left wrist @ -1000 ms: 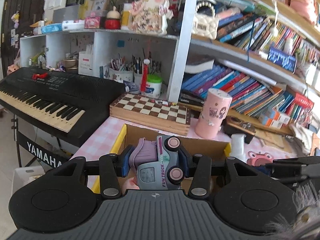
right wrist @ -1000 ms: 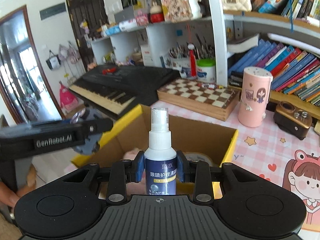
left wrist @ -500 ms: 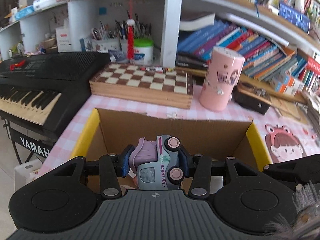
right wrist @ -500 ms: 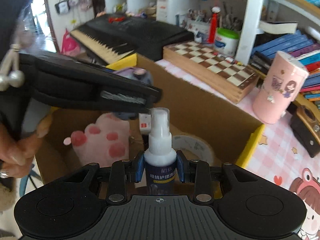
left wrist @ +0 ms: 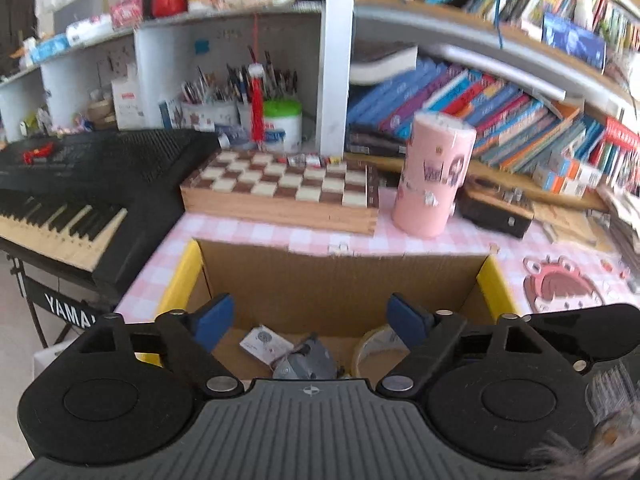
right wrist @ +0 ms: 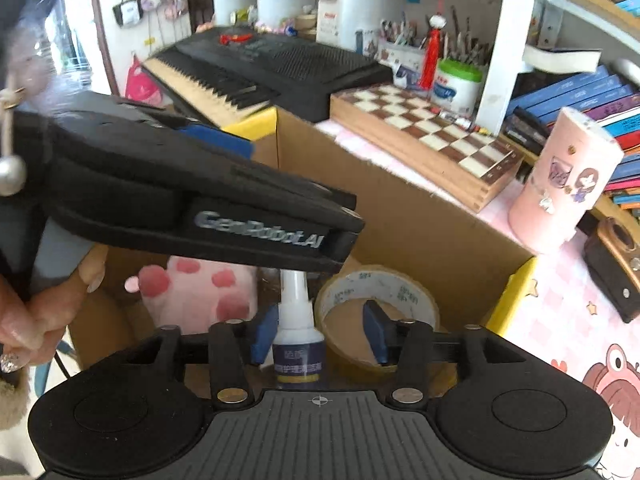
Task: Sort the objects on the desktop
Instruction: 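Open both grippers to release the truck and bottle, then withdraw upward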
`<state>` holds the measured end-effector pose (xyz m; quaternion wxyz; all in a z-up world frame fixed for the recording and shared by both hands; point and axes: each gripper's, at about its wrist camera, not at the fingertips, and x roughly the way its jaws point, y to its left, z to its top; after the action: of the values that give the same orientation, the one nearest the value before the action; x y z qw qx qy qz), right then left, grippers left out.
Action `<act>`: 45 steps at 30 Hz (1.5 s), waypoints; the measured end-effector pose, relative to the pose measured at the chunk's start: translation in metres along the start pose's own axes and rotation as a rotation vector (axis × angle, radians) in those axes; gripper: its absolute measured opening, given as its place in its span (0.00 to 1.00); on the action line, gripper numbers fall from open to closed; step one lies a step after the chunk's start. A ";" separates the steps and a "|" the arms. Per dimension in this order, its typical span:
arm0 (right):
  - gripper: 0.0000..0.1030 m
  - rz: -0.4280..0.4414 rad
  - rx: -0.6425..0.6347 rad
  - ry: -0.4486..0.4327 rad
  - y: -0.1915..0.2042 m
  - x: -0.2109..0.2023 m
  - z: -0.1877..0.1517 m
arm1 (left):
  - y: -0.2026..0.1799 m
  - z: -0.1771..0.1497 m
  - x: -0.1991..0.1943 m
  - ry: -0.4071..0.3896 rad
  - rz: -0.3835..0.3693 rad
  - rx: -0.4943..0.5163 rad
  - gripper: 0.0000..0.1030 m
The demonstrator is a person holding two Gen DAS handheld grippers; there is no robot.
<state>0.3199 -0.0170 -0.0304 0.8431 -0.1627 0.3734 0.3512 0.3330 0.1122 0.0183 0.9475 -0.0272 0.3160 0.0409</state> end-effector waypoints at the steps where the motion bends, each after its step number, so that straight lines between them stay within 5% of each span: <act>1: 0.53 -0.004 0.007 -0.011 -0.001 -0.003 0.001 | 0.000 0.001 -0.006 -0.016 0.001 -0.005 0.83; 18: 0.66 -0.174 0.167 -0.255 -0.003 -0.097 -0.020 | -0.003 -0.033 -0.129 -0.248 0.054 -0.049 1.00; 31: 0.66 -0.290 0.301 -0.286 0.026 -0.154 -0.075 | -0.008 -0.089 -0.179 -0.226 0.045 -0.037 1.00; 45: 0.80 -0.463 0.423 -0.252 0.081 -0.193 -0.148 | -0.025 -0.152 -0.229 -0.174 0.016 0.043 1.00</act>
<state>0.0941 -0.1307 0.0132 0.9550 -0.0201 0.2841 0.0827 0.0623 0.0613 0.0353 0.9714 -0.0007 0.2335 0.0438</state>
